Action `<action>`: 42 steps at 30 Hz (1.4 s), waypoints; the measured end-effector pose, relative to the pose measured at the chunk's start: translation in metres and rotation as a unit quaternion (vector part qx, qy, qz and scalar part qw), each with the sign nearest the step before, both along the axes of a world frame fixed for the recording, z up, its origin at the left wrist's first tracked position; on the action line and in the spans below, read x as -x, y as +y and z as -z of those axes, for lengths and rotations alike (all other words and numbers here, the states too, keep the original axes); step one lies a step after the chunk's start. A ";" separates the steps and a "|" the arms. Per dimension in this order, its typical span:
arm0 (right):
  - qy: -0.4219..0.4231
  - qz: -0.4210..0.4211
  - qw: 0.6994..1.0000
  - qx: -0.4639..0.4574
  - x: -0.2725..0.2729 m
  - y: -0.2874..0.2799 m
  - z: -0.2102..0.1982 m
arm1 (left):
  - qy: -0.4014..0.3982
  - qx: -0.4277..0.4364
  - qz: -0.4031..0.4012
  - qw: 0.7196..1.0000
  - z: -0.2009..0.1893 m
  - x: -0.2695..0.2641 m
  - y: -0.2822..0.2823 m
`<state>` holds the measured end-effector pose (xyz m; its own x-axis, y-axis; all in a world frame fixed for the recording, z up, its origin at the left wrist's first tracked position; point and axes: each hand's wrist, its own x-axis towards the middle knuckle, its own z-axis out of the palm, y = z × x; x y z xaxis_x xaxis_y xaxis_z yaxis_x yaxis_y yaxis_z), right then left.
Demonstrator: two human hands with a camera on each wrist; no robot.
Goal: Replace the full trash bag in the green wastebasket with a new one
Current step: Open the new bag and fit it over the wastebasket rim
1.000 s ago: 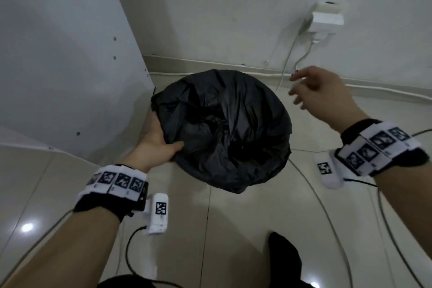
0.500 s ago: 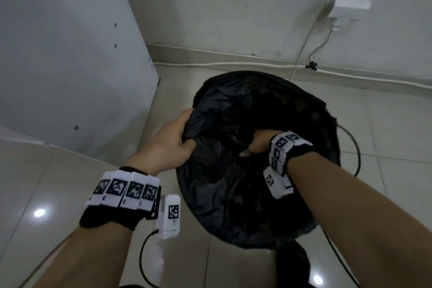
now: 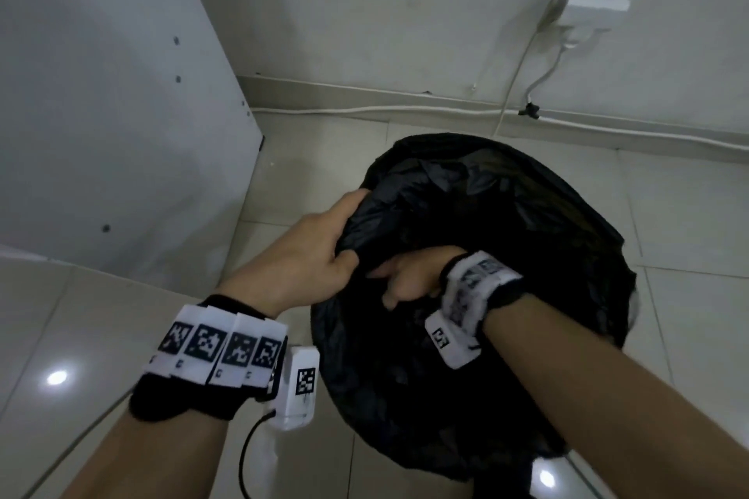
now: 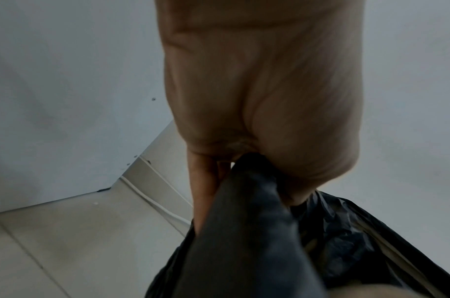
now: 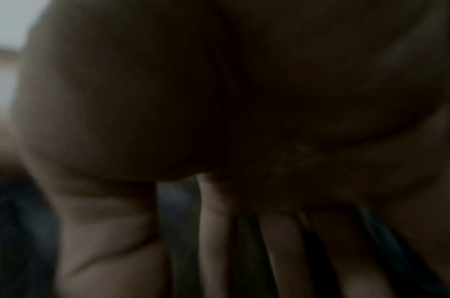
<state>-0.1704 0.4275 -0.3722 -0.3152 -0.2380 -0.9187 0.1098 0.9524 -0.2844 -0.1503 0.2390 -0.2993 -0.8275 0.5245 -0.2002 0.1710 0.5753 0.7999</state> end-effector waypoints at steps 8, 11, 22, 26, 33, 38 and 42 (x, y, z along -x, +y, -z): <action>0.128 0.036 0.991 -0.019 -0.015 -0.013 0.052 | 0.012 0.039 0.005 0.999 -0.002 -0.010 0.004; 0.154 0.077 0.985 -0.015 -0.001 0.003 0.047 | 0.003 0.041 -0.012 0.999 -0.001 -0.006 -0.003; 0.213 0.045 0.965 0.144 0.005 0.003 -0.102 | -0.035 0.060 -0.081 0.994 0.003 0.003 -0.032; 0.276 0.114 0.929 0.219 0.000 0.030 -0.200 | -0.052 0.074 -0.092 0.992 0.005 0.009 -0.046; 0.329 0.073 0.941 0.032 0.039 0.126 -0.121 | -0.054 0.051 -0.081 0.994 0.004 0.004 -0.055; 0.244 0.401 0.862 0.192 0.039 0.155 -0.061 | -0.066 0.038 -0.084 0.994 0.001 0.001 -0.054; 0.190 0.258 0.946 0.049 0.026 0.160 -0.019 | -0.066 0.059 -0.123 0.988 0.005 0.006 -0.054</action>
